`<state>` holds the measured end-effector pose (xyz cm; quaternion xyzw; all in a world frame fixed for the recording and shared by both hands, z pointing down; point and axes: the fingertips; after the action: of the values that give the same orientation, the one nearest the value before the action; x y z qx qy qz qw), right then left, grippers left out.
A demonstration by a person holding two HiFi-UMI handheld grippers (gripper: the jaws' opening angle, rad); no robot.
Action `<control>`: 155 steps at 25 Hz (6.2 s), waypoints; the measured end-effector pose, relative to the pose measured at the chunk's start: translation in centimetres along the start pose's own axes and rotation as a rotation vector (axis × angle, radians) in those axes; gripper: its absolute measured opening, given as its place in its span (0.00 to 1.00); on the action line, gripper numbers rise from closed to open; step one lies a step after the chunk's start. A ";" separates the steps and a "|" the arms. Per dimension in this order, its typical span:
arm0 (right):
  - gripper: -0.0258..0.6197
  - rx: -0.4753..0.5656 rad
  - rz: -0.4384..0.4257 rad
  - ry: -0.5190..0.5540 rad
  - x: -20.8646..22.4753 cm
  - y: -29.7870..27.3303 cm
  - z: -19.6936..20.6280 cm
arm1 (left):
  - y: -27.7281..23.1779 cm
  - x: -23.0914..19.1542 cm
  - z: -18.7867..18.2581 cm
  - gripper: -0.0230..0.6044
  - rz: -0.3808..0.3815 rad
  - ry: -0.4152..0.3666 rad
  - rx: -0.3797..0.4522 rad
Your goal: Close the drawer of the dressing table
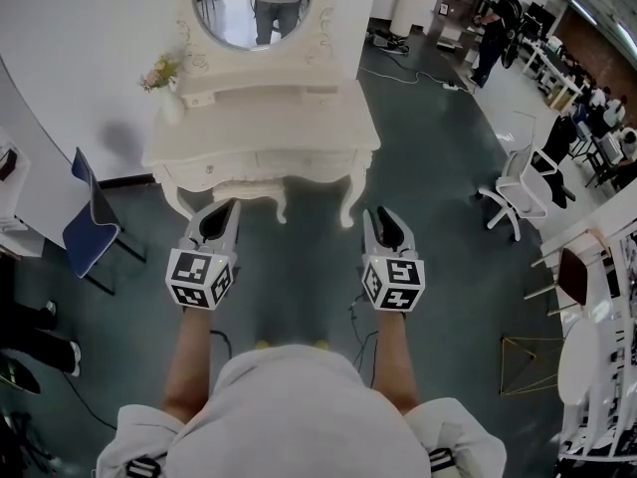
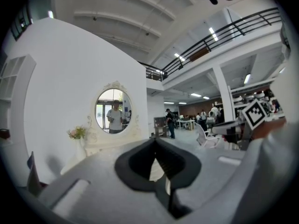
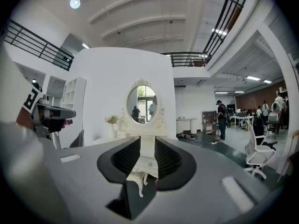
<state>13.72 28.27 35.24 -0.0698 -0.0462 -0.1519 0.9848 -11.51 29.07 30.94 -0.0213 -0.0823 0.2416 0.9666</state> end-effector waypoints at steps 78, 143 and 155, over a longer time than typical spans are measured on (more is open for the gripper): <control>0.19 -0.114 0.076 -0.128 9.7 -49.8 -0.7 | -44.8 -25.3 9.5 0.04 0.202 0.109 -0.129; 0.19 -0.499 -0.014 -0.192 18.5 -77.5 18.7 | -63.8 -24.8 25.8 0.04 0.194 0.188 -0.476; 0.19 -0.500 -0.013 -0.151 19.1 -79.4 18.5 | -64.6 -25.4 26.2 0.04 0.183 0.204 -0.478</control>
<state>6.30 -49.49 65.44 -0.3218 -0.0811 -0.1592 0.9298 -8.12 -39.89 58.24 -0.2802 -0.0366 0.2982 0.9117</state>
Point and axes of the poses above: the fingertips, and each gripper's own axes: y backward along the fingers, x to its right, z out of its underside, and after that the axes turned 4 degrees about -y, right-handed
